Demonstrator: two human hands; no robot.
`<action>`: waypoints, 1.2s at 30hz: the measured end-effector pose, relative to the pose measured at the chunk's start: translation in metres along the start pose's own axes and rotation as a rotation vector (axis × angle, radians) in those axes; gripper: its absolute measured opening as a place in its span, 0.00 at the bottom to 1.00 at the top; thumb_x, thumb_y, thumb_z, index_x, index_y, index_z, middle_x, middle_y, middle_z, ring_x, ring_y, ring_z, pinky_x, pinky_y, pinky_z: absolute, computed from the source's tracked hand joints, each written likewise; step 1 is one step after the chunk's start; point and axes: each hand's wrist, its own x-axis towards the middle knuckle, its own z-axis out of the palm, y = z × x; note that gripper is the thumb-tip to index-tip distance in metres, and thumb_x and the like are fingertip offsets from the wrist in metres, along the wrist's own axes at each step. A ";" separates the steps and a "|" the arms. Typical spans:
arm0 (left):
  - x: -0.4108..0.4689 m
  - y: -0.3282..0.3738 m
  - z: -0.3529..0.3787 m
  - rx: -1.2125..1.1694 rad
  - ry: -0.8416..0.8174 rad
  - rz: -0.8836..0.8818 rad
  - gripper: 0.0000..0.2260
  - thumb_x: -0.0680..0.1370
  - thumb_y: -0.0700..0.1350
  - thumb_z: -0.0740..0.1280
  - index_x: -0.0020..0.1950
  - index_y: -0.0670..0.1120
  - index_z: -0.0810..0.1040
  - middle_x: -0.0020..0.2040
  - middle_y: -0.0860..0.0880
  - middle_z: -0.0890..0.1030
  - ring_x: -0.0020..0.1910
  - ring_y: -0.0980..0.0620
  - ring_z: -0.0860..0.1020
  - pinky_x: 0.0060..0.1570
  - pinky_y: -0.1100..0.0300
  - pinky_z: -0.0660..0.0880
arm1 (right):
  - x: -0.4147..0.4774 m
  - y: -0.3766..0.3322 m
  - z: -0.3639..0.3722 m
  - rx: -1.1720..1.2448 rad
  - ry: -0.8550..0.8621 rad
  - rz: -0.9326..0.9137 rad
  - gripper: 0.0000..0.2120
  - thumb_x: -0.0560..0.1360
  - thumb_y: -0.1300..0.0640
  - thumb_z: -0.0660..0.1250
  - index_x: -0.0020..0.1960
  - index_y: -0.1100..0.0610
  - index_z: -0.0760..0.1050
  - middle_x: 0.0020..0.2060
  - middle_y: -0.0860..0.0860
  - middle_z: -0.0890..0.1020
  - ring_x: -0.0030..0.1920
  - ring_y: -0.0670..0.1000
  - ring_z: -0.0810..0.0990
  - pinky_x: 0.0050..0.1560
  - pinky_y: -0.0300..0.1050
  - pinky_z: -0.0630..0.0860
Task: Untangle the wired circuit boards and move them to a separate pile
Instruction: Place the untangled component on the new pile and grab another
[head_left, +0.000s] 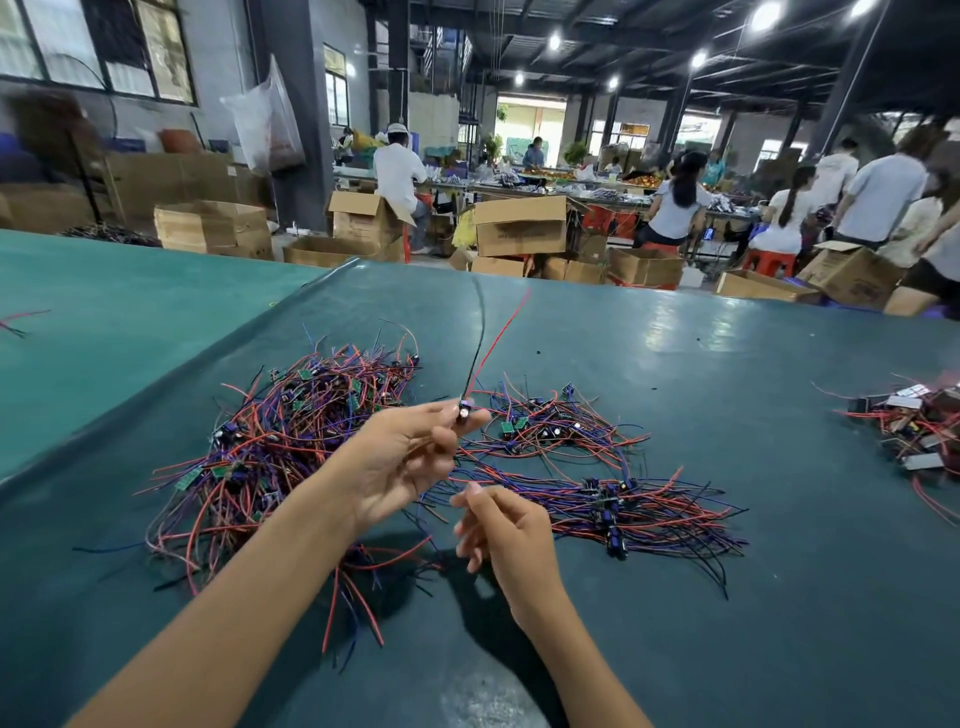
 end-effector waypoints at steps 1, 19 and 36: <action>0.002 -0.005 -0.002 -0.029 -0.034 -0.041 0.15 0.75 0.39 0.66 0.60 0.36 0.77 0.53 0.42 0.84 0.27 0.62 0.71 0.23 0.73 0.60 | 0.000 -0.001 -0.001 0.051 0.019 -0.021 0.11 0.82 0.60 0.64 0.46 0.64 0.82 0.30 0.57 0.79 0.25 0.52 0.75 0.21 0.40 0.68; 0.007 -0.046 -0.035 0.280 -0.294 -0.030 0.16 0.84 0.48 0.63 0.71 0.49 0.76 0.49 0.44 0.82 0.27 0.58 0.64 0.23 0.67 0.57 | 0.006 -0.011 -0.010 0.214 0.038 -0.011 0.16 0.73 0.46 0.74 0.44 0.60 0.82 0.28 0.49 0.71 0.27 0.49 0.64 0.25 0.39 0.61; -0.002 -0.065 -0.054 0.086 -0.138 -0.112 0.15 0.79 0.44 0.67 0.65 0.43 0.80 0.38 0.48 0.76 0.23 0.60 0.61 0.19 0.71 0.57 | 0.020 -0.029 -0.028 0.360 0.229 0.038 0.09 0.74 0.54 0.74 0.43 0.59 0.82 0.31 0.52 0.79 0.26 0.49 0.74 0.22 0.40 0.66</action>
